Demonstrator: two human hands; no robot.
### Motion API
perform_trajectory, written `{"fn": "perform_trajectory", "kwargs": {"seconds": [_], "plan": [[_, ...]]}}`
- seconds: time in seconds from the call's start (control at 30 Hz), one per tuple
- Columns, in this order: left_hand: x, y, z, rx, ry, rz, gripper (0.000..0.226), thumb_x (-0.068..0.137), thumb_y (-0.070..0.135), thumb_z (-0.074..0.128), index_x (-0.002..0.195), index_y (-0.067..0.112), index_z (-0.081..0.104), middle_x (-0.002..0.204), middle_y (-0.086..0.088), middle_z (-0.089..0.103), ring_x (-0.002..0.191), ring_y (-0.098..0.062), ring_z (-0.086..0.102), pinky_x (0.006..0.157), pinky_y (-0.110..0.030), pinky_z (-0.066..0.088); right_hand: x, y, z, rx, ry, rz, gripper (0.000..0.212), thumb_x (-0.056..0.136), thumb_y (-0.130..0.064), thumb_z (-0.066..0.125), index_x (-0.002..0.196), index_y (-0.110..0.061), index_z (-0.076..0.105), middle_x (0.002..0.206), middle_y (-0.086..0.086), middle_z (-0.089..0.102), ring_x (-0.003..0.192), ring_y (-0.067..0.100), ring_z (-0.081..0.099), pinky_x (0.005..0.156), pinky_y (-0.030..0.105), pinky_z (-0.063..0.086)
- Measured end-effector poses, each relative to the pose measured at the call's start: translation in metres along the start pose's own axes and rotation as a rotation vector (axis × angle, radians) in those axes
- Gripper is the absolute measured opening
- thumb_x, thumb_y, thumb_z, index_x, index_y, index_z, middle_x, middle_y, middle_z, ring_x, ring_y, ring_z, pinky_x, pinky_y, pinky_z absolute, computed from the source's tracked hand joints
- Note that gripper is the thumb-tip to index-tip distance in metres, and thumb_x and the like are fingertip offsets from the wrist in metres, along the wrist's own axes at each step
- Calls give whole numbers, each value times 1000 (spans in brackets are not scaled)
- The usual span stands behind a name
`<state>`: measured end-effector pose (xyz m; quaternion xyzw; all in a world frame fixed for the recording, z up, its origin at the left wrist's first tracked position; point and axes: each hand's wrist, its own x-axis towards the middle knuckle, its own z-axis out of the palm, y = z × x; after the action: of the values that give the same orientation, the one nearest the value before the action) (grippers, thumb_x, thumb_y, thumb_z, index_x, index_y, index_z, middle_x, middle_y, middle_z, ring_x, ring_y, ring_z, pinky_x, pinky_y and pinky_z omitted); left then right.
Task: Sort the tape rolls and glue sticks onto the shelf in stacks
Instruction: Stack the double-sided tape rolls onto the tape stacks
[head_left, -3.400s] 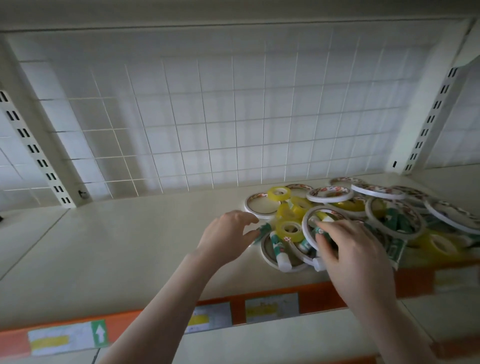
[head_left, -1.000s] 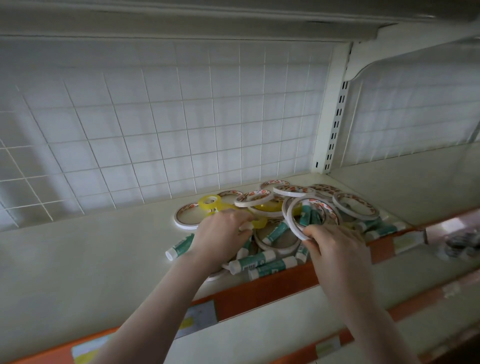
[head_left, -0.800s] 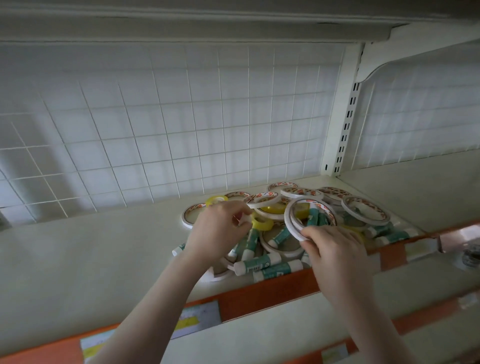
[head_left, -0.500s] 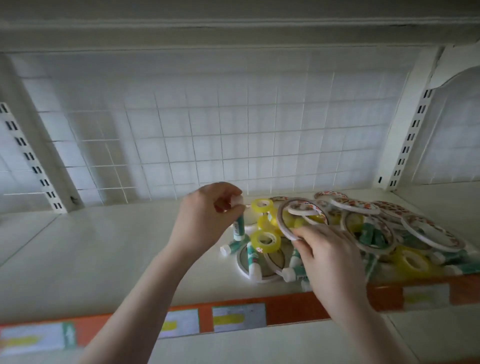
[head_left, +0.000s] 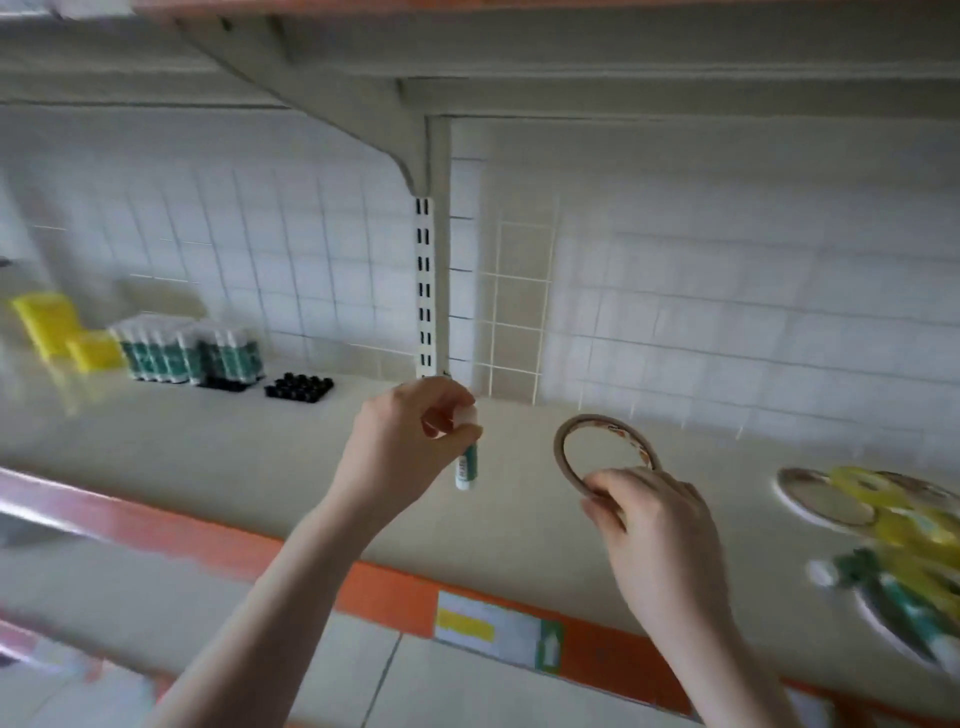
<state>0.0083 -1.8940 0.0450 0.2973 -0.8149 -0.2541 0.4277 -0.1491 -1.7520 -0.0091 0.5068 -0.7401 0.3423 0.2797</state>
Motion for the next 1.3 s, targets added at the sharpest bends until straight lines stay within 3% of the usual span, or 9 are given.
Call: {"fn": "perform_trajectory", "kwargs": {"seconds": [0.1,0.27,0.47,0.63,0.8,0.97,1.17,1.3], "plan": [[9,-54,-60,38,16,-18,27,69,13,75,72,34,60,62,17,63,66,-1,61,65,-16,47,12,-65,46,24,-6,11,31,51,-1,88,68,-15,66,63,-3,63,56,25,59,61,27,29],[26,-128,-144,78,-2,-39,29,70,13,75,71,36,58,67,13,64,64,-1,60,66,-20,49,34,-157,105,76,-68,15,28,54,-2,87,69,-14,67,63,-2,63,57,28,61,59,31,44],[54,-191,-206,138,33,-66,21,72,16,73,75,32,61,71,16,64,67,3,60,64,-11,45,68,-228,154,94,-159,23,26,56,-5,86,68,-16,66,63,-2,63,57,28,59,59,30,42],[90,-228,-224,154,76,-44,20,72,15,74,73,31,62,70,16,63,68,1,59,69,-23,48,99,-251,190,72,-210,18,21,62,-7,82,70,-17,66,66,-1,65,60,30,59,58,32,43],[127,-256,-231,192,85,-30,12,73,16,73,84,18,69,69,17,60,67,12,52,62,-3,36,126,-264,217,105,-235,45,16,65,-5,81,72,-14,70,68,1,68,63,31,60,58,34,46],[151,-275,-230,215,47,-37,11,76,20,72,87,19,70,69,23,57,68,11,52,64,-1,35,140,-274,235,85,-285,78,13,67,-8,79,71,-15,69,67,-1,67,64,30,60,57,32,43],[171,-296,-226,240,10,-14,17,77,23,73,93,20,70,76,18,59,80,-3,58,68,-4,37,146,-291,247,55,-249,139,16,67,-7,79,68,-17,67,66,-4,66,62,29,59,57,27,34],[180,-308,-227,256,-30,30,17,79,26,70,95,22,69,79,18,58,77,0,53,65,-2,34,146,-298,253,40,-252,175,16,66,-7,80,69,-18,68,66,-4,67,61,27,59,56,27,33]]}}
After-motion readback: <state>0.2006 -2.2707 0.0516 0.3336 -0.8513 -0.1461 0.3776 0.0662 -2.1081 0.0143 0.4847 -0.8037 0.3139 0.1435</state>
